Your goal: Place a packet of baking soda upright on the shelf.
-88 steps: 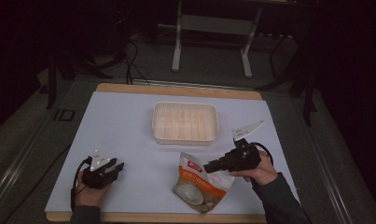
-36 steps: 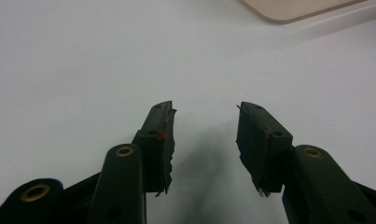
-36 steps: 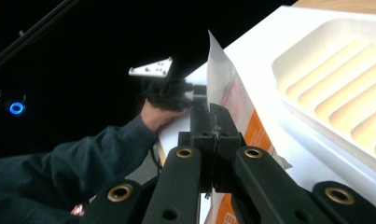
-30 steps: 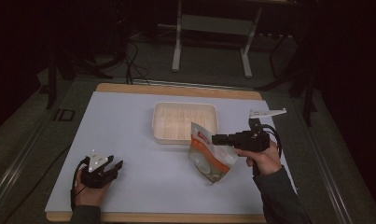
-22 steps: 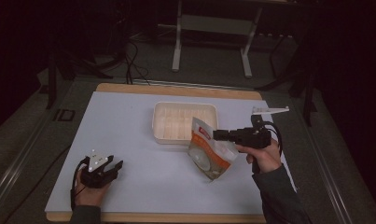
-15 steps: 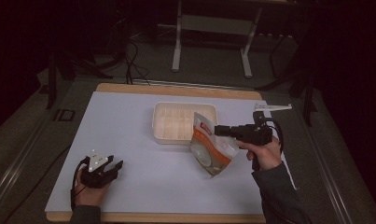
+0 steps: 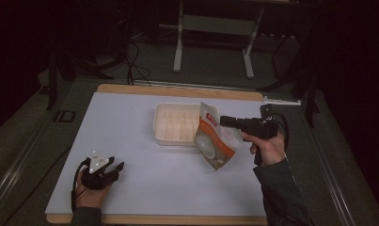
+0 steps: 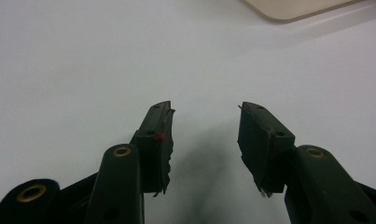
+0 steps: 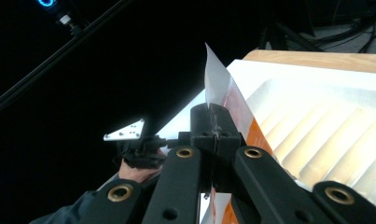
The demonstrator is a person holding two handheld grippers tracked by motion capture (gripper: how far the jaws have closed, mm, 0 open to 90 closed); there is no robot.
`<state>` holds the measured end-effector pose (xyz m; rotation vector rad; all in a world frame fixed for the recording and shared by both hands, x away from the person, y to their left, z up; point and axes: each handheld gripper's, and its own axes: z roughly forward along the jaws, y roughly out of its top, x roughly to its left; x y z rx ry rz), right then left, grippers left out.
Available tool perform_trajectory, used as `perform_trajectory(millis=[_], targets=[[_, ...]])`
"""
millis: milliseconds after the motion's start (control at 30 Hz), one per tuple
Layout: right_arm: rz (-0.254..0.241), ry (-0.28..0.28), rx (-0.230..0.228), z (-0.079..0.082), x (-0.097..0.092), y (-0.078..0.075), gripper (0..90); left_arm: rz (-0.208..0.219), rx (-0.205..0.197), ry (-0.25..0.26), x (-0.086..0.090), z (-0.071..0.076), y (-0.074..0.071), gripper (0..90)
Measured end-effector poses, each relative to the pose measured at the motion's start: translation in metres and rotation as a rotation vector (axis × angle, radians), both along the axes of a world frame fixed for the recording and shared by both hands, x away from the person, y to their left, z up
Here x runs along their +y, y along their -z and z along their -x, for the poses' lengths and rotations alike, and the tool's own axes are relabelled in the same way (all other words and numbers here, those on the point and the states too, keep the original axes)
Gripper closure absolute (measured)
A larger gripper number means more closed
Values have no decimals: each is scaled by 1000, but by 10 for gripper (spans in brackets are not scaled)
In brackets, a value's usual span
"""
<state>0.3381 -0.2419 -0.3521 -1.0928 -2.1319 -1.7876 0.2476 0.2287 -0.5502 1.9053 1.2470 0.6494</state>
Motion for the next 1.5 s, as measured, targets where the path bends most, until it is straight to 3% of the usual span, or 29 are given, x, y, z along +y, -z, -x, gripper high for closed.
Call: perform_trajectory(millis=[600, 1167, 1500], targets=[[-20, 116, -9, -13, 1, -8, 900, -3, 1, -1, 0, 0, 0, 542], [-86, 247, -17, -30, 11, -19, 900, -2, 5, 1, 0, -1, 0, 541], [-89, 323, -10, -41, 19, -17, 900, 0, 4, 2, 0, -1, 0, 541]])
